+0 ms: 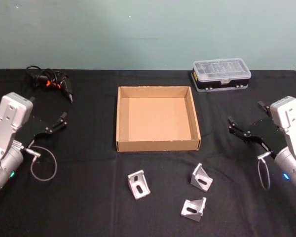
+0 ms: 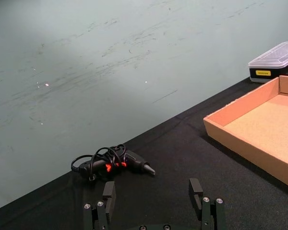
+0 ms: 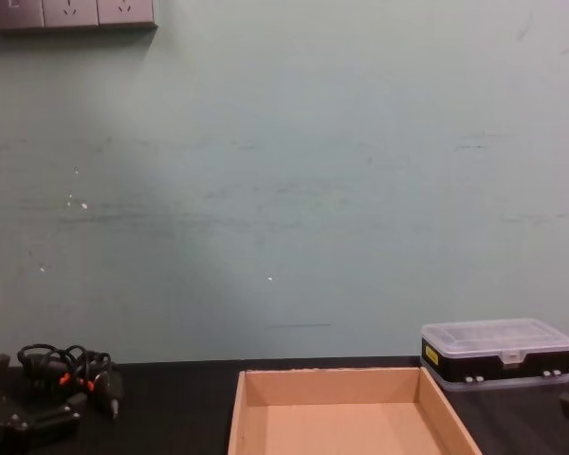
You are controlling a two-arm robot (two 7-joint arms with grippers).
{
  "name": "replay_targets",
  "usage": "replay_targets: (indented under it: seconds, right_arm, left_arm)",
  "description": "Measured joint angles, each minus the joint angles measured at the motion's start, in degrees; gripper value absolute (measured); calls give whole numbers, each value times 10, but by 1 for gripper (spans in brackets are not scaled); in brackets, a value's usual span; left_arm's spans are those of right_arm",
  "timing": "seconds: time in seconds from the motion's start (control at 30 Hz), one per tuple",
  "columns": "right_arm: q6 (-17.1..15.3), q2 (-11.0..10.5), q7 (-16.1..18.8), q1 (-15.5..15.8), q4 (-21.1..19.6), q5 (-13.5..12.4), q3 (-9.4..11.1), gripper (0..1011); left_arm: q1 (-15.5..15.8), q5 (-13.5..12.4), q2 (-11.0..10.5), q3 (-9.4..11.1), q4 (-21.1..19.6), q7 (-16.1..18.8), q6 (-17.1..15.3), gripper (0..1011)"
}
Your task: Use one hand to pick up the angle iron from the table and place it into the box.
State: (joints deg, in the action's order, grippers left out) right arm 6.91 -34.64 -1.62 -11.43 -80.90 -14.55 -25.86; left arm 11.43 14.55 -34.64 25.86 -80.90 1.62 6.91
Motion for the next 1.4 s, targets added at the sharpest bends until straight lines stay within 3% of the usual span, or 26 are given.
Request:
replay_targets:
  seconds: [1.4]
  right_arm:
    - [0,0,0,0,0,0,0,1000]
  left_arm:
    - [0,0,0,0,0,0,0,1000]
